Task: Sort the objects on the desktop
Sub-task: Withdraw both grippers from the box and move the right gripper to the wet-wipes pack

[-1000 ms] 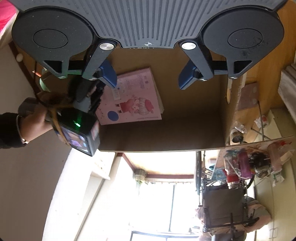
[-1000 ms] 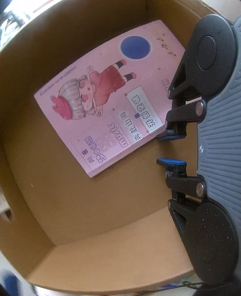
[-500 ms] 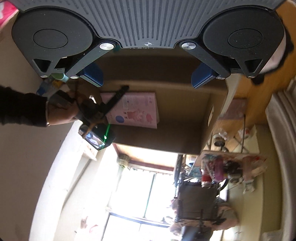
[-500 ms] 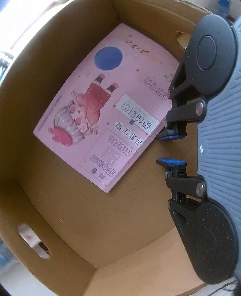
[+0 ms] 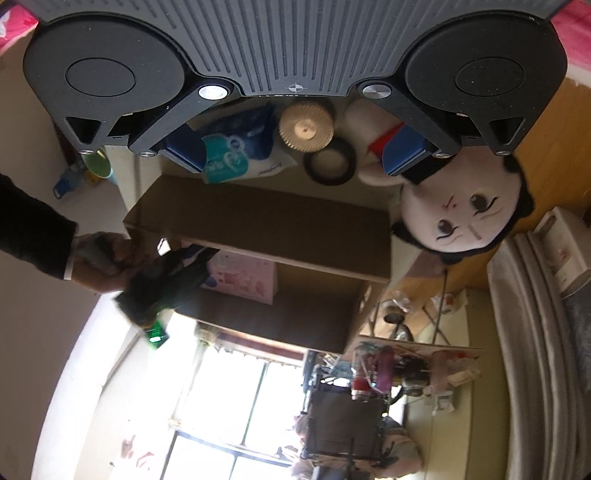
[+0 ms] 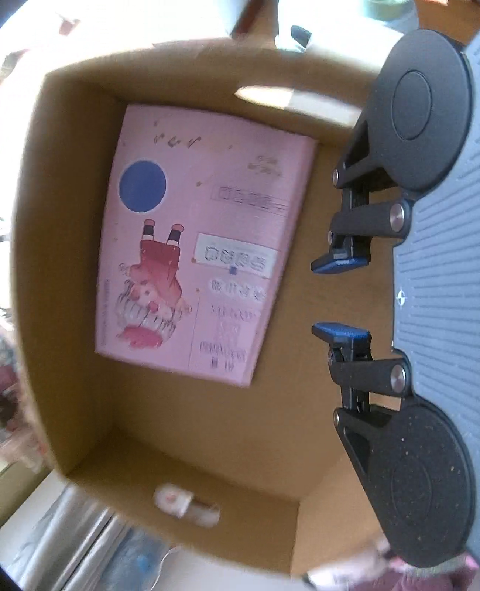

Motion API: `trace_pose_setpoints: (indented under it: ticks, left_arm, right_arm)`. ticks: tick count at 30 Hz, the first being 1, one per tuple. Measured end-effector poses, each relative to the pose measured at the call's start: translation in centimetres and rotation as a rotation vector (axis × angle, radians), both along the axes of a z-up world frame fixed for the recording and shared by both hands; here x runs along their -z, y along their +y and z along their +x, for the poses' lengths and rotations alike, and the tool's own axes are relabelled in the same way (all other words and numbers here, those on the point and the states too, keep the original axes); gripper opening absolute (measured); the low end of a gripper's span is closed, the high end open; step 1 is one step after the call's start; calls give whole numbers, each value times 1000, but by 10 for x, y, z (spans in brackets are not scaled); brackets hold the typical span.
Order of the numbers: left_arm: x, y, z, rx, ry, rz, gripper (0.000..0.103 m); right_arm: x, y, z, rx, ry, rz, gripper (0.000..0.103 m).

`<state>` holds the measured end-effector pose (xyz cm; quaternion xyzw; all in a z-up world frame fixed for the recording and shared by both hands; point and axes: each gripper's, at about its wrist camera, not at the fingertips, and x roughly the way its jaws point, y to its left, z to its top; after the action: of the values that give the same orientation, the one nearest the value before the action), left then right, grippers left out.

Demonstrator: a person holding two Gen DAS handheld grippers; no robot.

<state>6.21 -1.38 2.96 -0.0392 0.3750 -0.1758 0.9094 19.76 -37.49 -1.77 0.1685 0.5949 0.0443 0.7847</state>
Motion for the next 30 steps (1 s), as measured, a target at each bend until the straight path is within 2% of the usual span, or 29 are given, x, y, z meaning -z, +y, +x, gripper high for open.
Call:
trace_pose_setpoints:
  ticks: [1,3,4,6,7,10,11,13,15,21,25,28,30]
  left_arm:
    - [0,1,-4,-7,-5,1,102]
    - [0,3,-9,-14,-16,-2,102]
    - [0,3,-12,-16,-25,1,102]
    - [1,3,-20,-14,-49,13,103]
    - [3,2,-21,-14,-60,18,103]
    - [11,1,-32,-8,-82,33,103]
    - [14,0,-35,-11,-84,37,103]
    - [19,-2,-39,-10,-78,35,103]
    - [24,-3,-44,-1,-75,14,103]
    - [36,-13,-56,35,-57,-44,103]
    - [45,-28,-58,60,-77,19,103]
    - [47,-38,-54,57,-110,67,103]
    - [48,-37,-49,73,-106,-2,103]
  right_arm:
    - [-11,-20,10,1,-33,0,48]
    - [-37,-29,-22,-1,-113,-10,54]
    - [-47,-24,-15,-5,-148,-11,55]
    - [-71,-25,-46,0,-214,-1,60]
    - [-69,-30,-52,0,-245,5,65]
    - [-67,-13,-90,2,-333,-7,68]
    - [-68,-11,-104,8,-352,-21,68]
    - [-66,-1,-131,26,-385,-60,78]
    - [-64,8,-157,40,-415,-110,82]
    - [-26,46,-180,45,-436,-213,98]
    - [-19,71,-181,50,-425,-289,103]
    - [-25,87,-183,33,-510,-321,103]
    - [-28,95,-182,17,-558,-325,103]
